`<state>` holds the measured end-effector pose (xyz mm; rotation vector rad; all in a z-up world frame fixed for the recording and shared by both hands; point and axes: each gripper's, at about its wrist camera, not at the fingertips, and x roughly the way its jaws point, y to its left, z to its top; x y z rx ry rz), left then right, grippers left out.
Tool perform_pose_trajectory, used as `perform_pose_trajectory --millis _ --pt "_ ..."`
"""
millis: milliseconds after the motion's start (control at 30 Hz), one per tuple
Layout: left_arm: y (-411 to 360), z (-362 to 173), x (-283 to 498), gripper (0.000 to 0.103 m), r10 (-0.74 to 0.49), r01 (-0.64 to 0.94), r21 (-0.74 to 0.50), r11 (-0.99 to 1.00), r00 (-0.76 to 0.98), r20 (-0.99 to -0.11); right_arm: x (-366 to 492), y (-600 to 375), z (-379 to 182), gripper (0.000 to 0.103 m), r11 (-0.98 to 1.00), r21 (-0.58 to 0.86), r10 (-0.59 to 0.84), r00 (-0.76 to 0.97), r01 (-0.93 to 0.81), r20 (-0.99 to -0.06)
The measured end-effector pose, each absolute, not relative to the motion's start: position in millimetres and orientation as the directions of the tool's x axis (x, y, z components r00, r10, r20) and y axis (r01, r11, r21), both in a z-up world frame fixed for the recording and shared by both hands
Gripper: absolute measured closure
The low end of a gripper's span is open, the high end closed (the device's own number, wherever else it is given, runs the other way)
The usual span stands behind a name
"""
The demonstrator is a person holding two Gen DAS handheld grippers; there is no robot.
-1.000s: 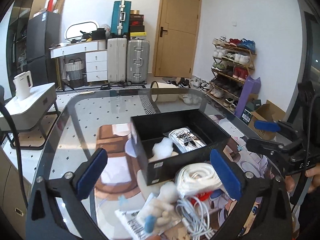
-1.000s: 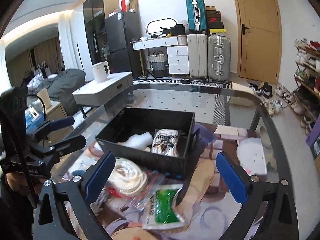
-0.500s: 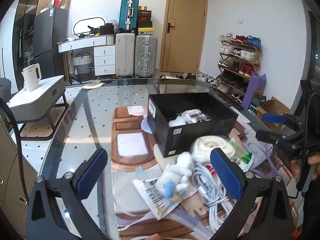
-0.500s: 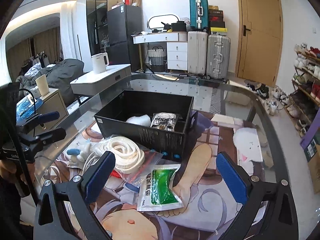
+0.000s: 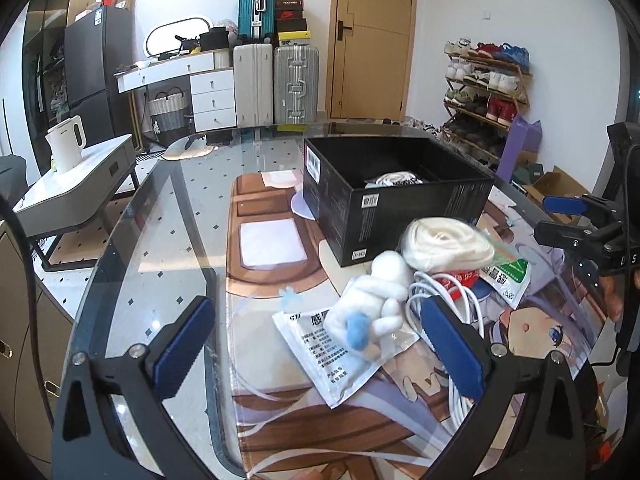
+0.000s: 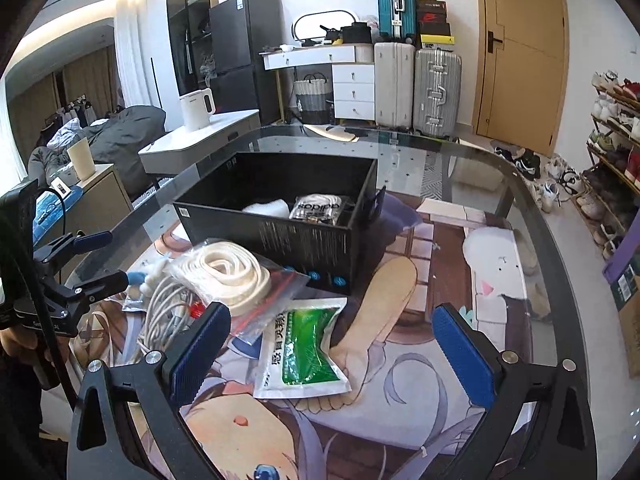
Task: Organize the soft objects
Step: 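Withdraw both grippers from the box toward the remaining items, then grasp the white plush toy with the left gripper while the right gripper grasps the green packet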
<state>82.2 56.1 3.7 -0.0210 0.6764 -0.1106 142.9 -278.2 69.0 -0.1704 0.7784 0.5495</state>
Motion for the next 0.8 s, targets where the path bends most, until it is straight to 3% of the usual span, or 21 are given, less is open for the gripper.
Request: perform_pose_trajectory --millis 800 --pt "41 -5 102 0.0 -0.107 0.152 0.007 0.988 0.724 -0.681 149 -259 21 0.001 0.82 0.01 0.344 0.479 -0.572 -0.807"
